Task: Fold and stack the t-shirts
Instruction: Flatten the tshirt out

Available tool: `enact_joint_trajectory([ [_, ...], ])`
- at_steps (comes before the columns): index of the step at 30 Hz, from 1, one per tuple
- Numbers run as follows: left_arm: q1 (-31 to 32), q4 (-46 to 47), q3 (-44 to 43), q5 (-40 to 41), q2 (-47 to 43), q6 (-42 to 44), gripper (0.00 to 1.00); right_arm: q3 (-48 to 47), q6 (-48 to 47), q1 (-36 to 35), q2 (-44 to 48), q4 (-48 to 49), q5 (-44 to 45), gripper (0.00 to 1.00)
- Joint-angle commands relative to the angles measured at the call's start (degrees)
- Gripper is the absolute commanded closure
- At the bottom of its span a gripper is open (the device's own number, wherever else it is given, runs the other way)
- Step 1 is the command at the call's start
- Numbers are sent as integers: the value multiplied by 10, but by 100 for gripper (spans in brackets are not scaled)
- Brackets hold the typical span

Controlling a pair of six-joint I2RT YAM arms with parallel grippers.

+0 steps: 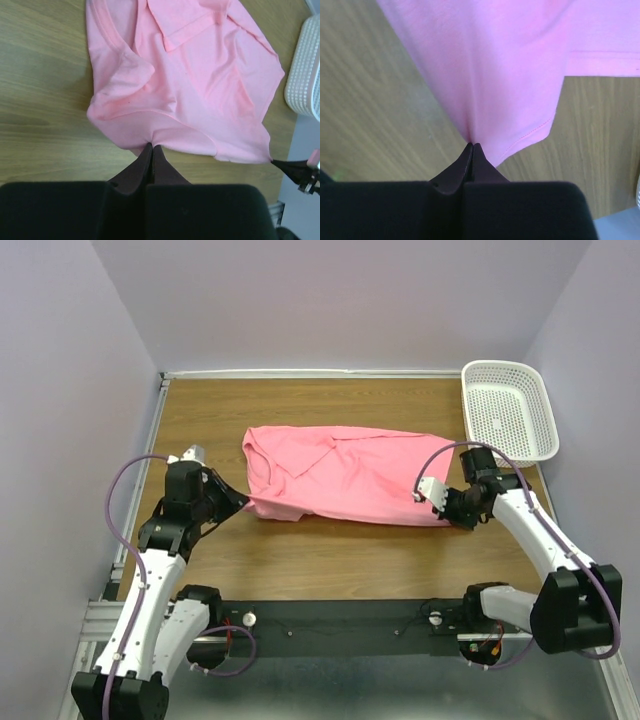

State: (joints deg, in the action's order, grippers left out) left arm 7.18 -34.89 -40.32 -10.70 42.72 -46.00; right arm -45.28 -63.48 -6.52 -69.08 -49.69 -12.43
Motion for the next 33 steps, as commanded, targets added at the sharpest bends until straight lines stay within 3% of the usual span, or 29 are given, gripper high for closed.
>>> enact_joint_trajectory([
  [1, -6, -40, -11, -101, -23, 55, 100, 12, -60, 5, 21, -121, -5, 94],
  [3, -5, -40, 0, -146, -50, 72, 100, 12, -65, 5, 38, -133, -7, 84],
  [4, -4, -38, 1, -169, -59, 78, 100, 9, -60, 5, 43, -137, -10, 69],
  [5, -2, -37, -1, -202, -69, 88, 73, -3, -53, 5, 48, -138, -15, 60],
  [6, 1, -47, -18, -202, -77, 88, 58, -16, -46, 5, 53, -138, -22, 55],
  [8, 1, -66, -71, -171, -98, 115, 40, -61, -17, 5, 51, -138, -46, 50],
  [12, 1, -35, -118, -87, -123, 140, 33, -131, 32, 5, 8, -127, -123, 48],
  [17, 1, 180, -4, -169, -72, 119, 35, -181, 185, 5, -103, -31, -246, 47],
  [19, 4, 213, 9, -172, 20, 130, 39, -207, 232, 5, -134, -13, -310, 47],
  [22, 16, 214, -27, -127, 152, 157, 53, -238, 268, 5, -188, -1, -356, 47],
  [28, 44, 304, -31, -76, 295, 103, 57, -209, 346, 5, -200, 100, -342, 47],
  [33, 71, 346, -62, -54, 404, 73, 64, -194, 354, 5, -187, 115, -321, 47],
])
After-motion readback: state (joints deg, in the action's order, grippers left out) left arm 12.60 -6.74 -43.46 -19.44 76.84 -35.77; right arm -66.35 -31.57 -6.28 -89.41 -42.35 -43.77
